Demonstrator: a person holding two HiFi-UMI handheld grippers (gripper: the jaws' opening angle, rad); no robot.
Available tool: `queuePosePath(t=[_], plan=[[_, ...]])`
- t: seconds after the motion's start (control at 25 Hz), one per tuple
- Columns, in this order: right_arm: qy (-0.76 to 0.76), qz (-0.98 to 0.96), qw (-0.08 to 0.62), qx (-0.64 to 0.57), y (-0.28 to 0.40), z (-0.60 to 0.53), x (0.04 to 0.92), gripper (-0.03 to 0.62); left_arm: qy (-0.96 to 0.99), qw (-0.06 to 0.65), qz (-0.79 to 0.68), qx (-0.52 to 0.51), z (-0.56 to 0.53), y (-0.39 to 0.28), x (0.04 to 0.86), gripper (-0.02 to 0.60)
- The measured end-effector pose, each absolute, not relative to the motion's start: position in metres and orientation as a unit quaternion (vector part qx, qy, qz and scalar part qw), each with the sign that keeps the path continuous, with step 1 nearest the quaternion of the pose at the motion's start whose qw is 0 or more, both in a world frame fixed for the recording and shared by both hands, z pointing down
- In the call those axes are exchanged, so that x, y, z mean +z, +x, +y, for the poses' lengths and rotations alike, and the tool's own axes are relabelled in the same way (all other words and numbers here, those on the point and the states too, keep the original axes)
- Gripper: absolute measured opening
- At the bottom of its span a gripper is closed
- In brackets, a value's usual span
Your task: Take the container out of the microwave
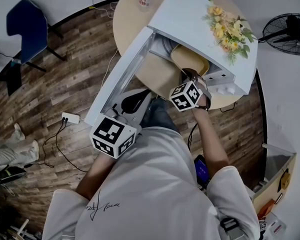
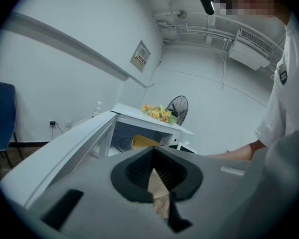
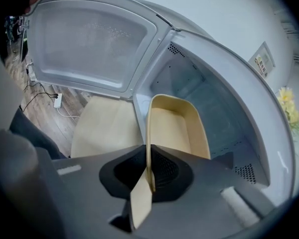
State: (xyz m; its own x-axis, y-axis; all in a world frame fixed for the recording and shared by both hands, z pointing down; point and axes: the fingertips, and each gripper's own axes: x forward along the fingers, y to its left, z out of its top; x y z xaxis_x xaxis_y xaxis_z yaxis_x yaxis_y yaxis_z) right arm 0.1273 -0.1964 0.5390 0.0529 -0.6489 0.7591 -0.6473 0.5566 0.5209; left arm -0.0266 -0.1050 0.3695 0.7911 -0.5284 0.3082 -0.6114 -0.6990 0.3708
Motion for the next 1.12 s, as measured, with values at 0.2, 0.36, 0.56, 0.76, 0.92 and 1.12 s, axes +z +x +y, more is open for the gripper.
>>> queuePosePath(t=[0.2, 0.36, 0.56, 0.76, 0.92, 1.12], plan=[[0.472, -0.702, 0.532, 0.023, 0.119, -0.180, 0.535, 0.034, 0.915, 0.235, -0.316, 0.089, -0.106, -0.031, 0.372, -0.003], [0.485, -0.712, 0.506, 0.044, 0.116, -0.168, 0.527, 0.034, 0.915, 0.232, -0.317, 0.090, -0.108, -0.032, 0.372, -0.003], [0.498, -0.723, 0.475, 0.068, 0.116, -0.156, 0.518, 0.031, 0.915, 0.229, -0.320, 0.093, -0.107, -0.033, 0.373, -0.003], [0.499, -0.733, 0.453, 0.090, 0.115, -0.141, 0.508, 0.031, 0.915, 0.223, -0.322, 0.094, -0.105, -0.033, 0.373, -0.003], [0.499, -0.746, 0.426, 0.112, 0.110, -0.127, 0.503, 0.031, 0.915, 0.228, -0.319, 0.095, -0.103, -0.032, 0.375, -0.003], [0.496, -0.759, 0.406, 0.113, 0.106, -0.118, 0.494, 0.031, 0.917, 0.226, -0.314, 0.100, -0.101, -0.027, 0.380, -0.003]])
